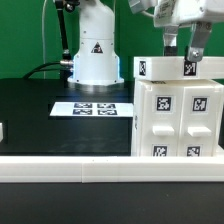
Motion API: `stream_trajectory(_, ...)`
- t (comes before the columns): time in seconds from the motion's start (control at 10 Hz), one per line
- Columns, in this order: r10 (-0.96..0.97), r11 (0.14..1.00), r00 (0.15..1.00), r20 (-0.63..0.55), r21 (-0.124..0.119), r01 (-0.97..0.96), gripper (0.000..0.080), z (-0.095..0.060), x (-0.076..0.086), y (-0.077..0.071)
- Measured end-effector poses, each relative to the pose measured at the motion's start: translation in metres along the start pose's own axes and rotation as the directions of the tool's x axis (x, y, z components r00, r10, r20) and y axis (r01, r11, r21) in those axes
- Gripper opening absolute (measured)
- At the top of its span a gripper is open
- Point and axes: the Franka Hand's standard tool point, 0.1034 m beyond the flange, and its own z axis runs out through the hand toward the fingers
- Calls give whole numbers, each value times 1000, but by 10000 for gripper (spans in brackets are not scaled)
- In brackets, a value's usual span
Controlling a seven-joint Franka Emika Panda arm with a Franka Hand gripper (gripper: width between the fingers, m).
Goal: Assemble cabinet
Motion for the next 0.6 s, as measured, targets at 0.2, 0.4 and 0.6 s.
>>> stream_trajectory(0.2,8,1000,1000,2,9,-8,797,7,-4,-3)
stream_trajectory(0.4,36,999,999,2,10,-36,770,8,-5,-4)
stream_trajectory(0.6,49,999,999,3,11,-49,599,9,-6,-4)
